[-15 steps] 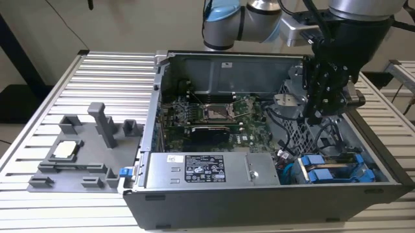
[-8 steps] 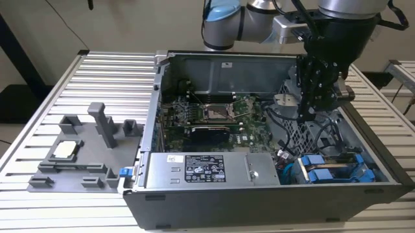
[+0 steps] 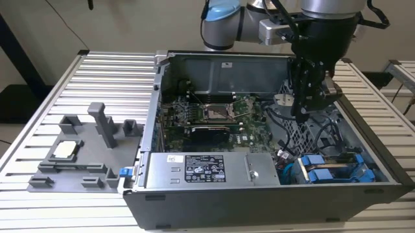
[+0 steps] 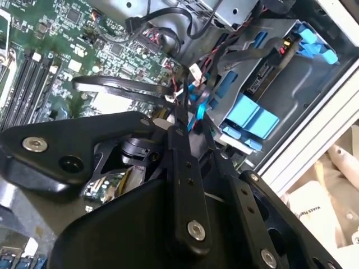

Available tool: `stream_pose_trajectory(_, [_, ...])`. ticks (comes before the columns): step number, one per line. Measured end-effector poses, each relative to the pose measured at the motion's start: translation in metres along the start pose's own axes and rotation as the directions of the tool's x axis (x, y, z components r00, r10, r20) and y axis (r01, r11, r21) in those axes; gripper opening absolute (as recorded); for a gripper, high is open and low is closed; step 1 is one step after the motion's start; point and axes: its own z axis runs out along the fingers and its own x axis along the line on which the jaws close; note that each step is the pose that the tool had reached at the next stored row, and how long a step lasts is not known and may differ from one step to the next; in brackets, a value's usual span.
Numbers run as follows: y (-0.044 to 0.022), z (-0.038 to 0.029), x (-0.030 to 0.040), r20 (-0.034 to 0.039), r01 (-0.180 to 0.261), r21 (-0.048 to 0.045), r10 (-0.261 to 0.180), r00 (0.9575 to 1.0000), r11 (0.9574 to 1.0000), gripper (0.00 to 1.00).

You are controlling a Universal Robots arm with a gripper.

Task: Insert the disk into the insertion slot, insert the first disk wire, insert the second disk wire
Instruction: 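Insert the first disk wire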

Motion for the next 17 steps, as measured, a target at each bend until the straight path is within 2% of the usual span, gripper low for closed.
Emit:
stream_pose_trajectory(1, [0.0016, 0.0006, -0.0002, -0.0075, 0.006, 0.0103, -0.005, 1.0000, 0.9999, 0.27])
stream_pose_trajectory(2, [0.0048, 0.0016, -0.0005, -0.0174, 0.011, 0.0167, -0.011, 0.9998, 0.9998, 0.27])
stream_pose_trajectory(3, [0.0098, 0.0041, -0.0019, -0.0254, 0.016, 0.0388, -0.015, 0.9996, 0.9991, 0.27])
stream_pose_trajectory(4, [0.0117, 0.0061, -0.0031, -0.0262, 0.021, 0.0618, -0.020, 0.9995, 0.9979, 0.27])
stream_pose_trajectory(5, [0.0129, 0.0070, -0.0035, -0.0265, 0.024, 0.0731, -0.022, 0.9994, 0.9970, 0.27])
stream_pose_trajectory(10, [0.0154, 0.0078, -0.0038, -0.0267, 0.026, 0.0800, -0.024, 0.9994, 0.9965, 0.27])
stream_pose_trajectory(17, [0.0170, 0.0076, -0.0039, -0.0267, 0.025, 0.0811, -0.023, 0.9994, 0.9964, 0.27])
